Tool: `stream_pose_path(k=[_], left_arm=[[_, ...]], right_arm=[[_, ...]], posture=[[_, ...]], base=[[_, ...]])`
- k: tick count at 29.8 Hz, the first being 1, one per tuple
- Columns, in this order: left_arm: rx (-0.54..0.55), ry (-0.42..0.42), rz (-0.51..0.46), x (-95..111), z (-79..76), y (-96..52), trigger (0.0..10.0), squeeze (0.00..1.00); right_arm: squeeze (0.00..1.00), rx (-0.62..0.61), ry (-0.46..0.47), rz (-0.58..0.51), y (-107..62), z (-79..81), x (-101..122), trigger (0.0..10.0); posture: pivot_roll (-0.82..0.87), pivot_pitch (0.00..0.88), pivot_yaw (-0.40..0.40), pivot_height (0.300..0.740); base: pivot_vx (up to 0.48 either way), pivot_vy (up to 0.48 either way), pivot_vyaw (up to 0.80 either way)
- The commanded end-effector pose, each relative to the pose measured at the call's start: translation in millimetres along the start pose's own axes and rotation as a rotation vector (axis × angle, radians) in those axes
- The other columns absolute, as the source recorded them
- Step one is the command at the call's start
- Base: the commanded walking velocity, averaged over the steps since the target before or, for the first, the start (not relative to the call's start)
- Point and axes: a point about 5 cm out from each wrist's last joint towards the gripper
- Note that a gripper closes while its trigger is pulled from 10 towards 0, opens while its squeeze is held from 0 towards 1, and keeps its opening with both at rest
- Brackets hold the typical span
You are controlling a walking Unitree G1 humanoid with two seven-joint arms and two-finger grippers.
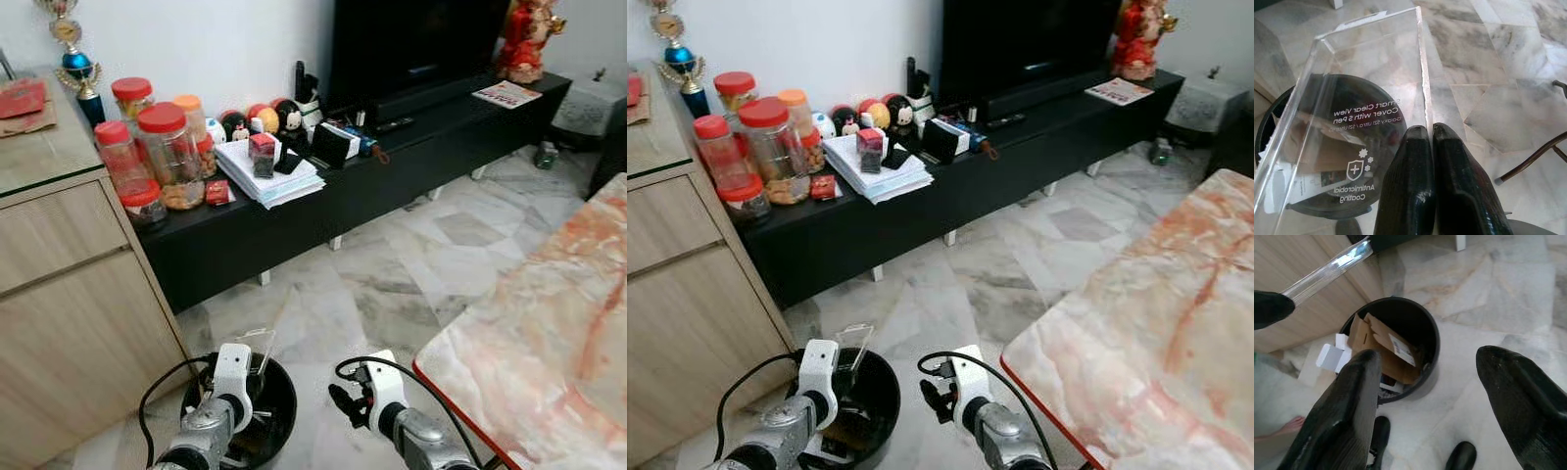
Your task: Picking trash to rubbish bin
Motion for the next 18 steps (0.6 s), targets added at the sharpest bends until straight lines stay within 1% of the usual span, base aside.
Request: stream_pose_path(k=[1,2,8,18], left_arm=[[-0.007,-0.001,0.013,1.0,-1.5,1.2,10.0,0.70],[-0.006,-0.002,0.012,1.1,-1.4,1.2,10.0,1.00],[-0.013,-0.021,0.011,1.4,0.1,0.7,10.0,1.00],[-0.001,-0.021,0.008,1.6,2.6,0.0,10.0,1.00]], right_arm=[[0.00,0.005,-0.007,-0.024,0.3,-2.1,5.6,10.0],[0.00,0.006,-0.007,-0.025,0.3,-2.2,5.7,10.0],[0.00,0.014,-0.012,-0.031,-0.3,-3.4,6.6,10.0],[0.00,0.013,-0.007,-0.042,-1.1,-5.2,7.6,10.0]], posture=[[-0.05,0.050,-0.076,0.740],[-0.05,0.051,-0.078,0.740],[-0.05,0.056,-0.084,0.740],[-0.05,0.058,-0.087,0.740]], base=[[0.000,0.000,0.00],[0.000,0.000,0.00],[0.000,0.000,0.00],[0.000,0.000,0.00]])
Point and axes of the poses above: a point about 5 cm out from each wrist's last joint towards the gripper, its own y axis pointing out of the wrist towards the gripper, its own x axis along the axis of the wrist's last joint, z = x × y, and after that the axes turned 8 degrees about -y, right-handed
